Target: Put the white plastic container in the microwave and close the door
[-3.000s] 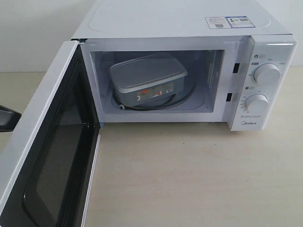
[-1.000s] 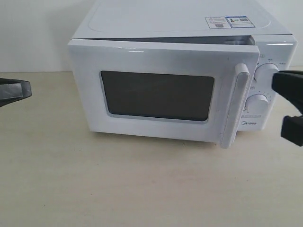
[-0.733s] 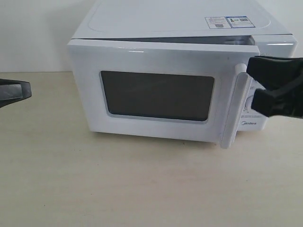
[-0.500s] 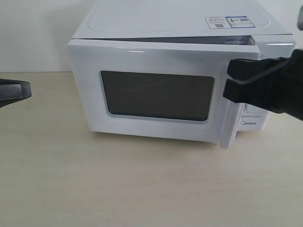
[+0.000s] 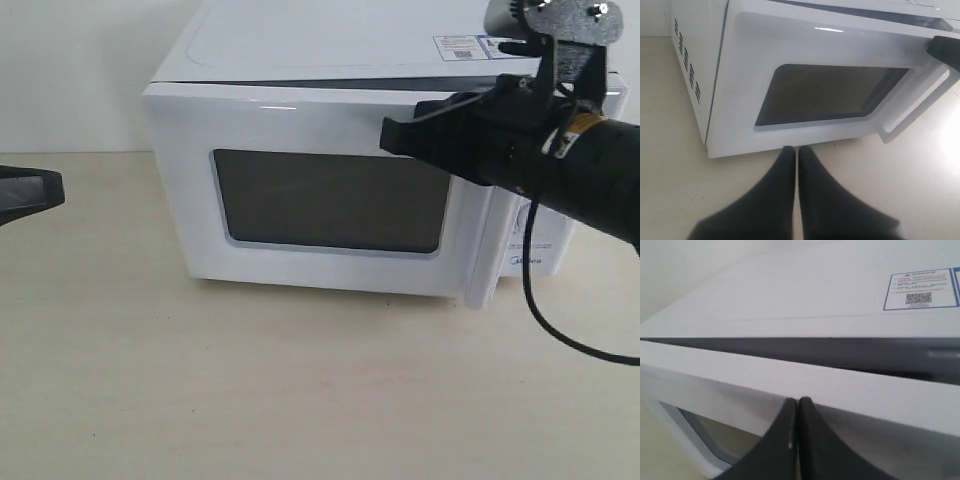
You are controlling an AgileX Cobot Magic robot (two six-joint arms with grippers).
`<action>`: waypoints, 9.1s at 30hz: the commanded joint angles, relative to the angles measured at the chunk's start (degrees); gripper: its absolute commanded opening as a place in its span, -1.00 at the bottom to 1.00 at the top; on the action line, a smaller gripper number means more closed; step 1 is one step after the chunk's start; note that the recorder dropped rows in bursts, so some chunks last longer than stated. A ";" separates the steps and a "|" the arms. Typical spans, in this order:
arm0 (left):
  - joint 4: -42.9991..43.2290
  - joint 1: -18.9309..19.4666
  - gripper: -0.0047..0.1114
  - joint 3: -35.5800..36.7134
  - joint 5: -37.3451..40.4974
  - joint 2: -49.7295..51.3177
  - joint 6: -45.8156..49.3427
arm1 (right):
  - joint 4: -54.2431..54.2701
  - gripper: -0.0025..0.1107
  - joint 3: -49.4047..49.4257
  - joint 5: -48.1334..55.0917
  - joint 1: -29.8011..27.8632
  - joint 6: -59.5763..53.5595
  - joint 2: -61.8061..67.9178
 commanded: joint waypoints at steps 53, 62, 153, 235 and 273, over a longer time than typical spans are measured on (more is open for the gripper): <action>-0.47 -0.08 -0.84 0.30 -2.09 0.03 0.24 | 12.07 -0.96 8.73 28.87 7.97 -19.33 -48.96; -0.47 -0.08 -0.84 0.30 -2.28 0.03 0.24 | 12.77 -0.96 8.73 30.84 -1.78 -19.25 -57.53; -0.47 -0.08 -0.84 0.30 -9.39 -3.25 3.23 | -3.86 -0.96 39.23 40.82 -26.94 -3.37 -79.68; 66.75 1.53 -0.84 32.23 -19.52 -53.61 -65.13 | -3.63 -0.96 39.23 39.79 -26.94 -3.37 -79.68; 66.75 1.53 -0.84 32.23 -19.52 -53.61 -65.13 | -3.63 -0.96 39.23 39.79 -26.94 -3.37 -79.68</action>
